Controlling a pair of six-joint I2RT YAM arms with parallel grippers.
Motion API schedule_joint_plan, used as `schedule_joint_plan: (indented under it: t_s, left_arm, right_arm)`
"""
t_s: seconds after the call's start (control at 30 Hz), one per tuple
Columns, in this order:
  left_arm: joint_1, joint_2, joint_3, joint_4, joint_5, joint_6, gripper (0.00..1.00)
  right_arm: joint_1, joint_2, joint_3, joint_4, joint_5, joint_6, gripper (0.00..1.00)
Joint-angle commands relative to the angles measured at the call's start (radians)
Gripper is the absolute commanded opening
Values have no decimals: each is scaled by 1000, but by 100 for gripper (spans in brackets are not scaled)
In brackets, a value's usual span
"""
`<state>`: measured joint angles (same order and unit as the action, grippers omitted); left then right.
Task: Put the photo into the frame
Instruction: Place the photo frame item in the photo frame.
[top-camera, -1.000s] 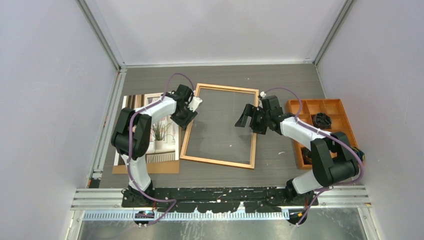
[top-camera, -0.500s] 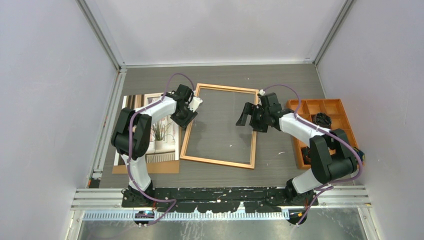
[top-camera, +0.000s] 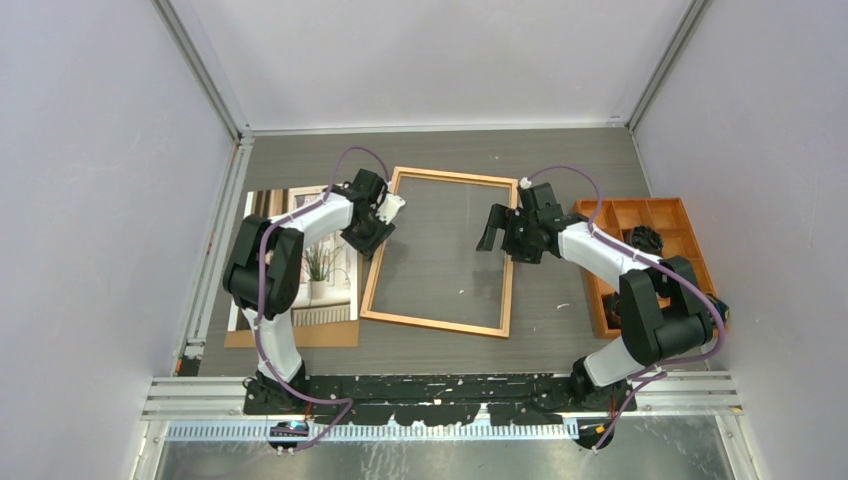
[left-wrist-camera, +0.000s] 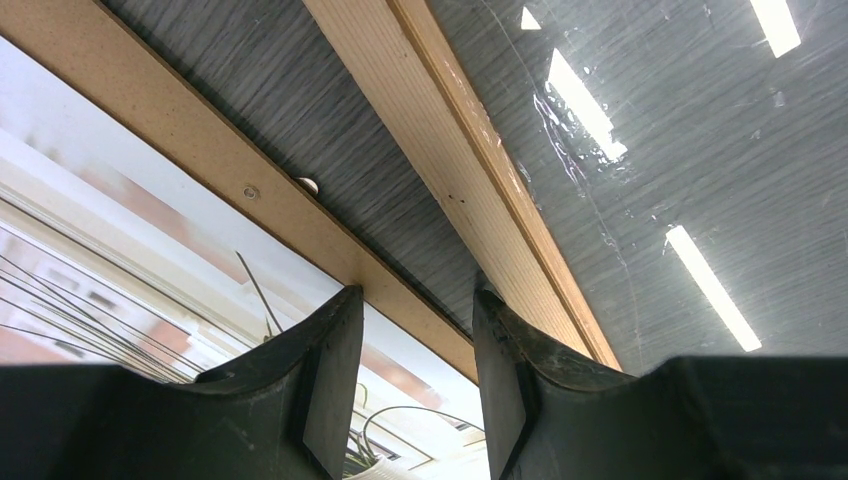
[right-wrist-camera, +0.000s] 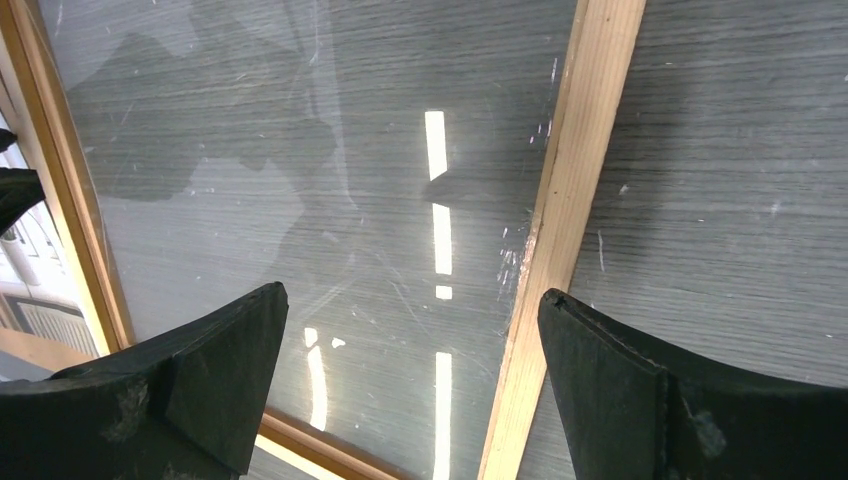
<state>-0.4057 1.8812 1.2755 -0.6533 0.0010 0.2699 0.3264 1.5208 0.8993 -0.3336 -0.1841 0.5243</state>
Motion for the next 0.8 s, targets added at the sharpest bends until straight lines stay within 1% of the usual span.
schedule_joint_plan:
  t_s: [0.0,0.2,0.4,0.6,0.77]
  left_arm:
    - [-7,9,16,22,26,2,46]
    - [-8,9,21,23,28,-4,46]
    - [-26,3,45,31,34,-25,46]
    - [-49,50,116,15,37,-44,46]
    - [-89,67,161,-6,29,-26,46]
  right_arm:
    - [6,-12,36,-5,26,-14,100]
    - [-3,-40,43,6,29,16,100]
    - [-99,-111,26,32,7,77,100]
    - [-141,-145,-13,27,27,89,100]
    - [-173,-195,-58,47,39,128,100]
